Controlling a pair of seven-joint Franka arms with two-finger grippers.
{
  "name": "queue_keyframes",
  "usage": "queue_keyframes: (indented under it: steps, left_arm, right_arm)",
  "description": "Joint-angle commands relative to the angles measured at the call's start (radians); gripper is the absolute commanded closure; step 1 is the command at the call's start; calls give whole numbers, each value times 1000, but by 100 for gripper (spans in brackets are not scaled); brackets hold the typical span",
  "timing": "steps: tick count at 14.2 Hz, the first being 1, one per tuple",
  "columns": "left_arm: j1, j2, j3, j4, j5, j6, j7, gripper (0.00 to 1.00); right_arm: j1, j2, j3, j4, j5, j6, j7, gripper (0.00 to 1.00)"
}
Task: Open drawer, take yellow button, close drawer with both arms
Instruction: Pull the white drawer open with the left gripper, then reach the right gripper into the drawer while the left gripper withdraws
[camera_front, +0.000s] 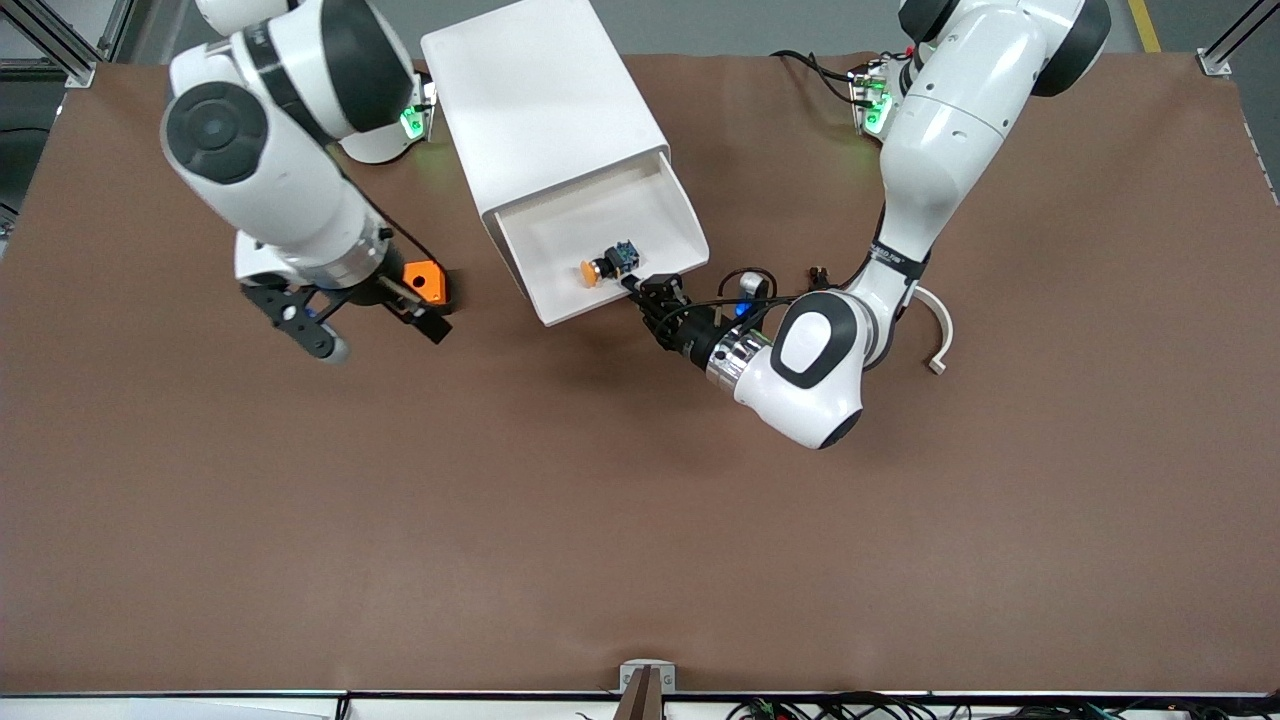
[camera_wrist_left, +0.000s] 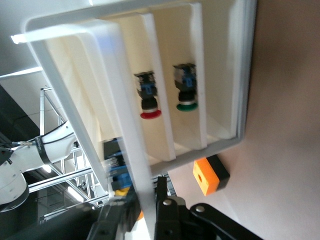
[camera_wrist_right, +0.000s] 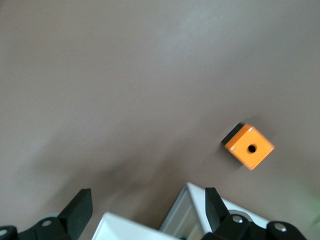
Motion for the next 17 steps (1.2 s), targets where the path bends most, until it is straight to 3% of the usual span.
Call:
queue_keyframes:
  steps: [1,2,3,6,15,17]
  left_arm:
    - [30,5,-1,22,-17,44,75,53]
    - [35,1,-1,22,-17,42,73,25]
    - [36,-2,-3,22,-17,39,70,16]
    - [64,-11,-3,22,-14,33,67,4]
    - [174,-15,51,94,163,31,246,1]
    - [179,-47,48,94,357,27,273,1]
  right_arm:
    - [88,17,-10,-10,2,60,147,0]
    - [117,31,-10,-10,0,84,203,0]
    - [143,45,-10,-10,-5,104,250,0]
    - [219,82,-10,-10,-12,153,369,0]
    - [318,158,-10,-9,-9,207,538,0]
    - [328,183,-10,-7,1,227,549,0]
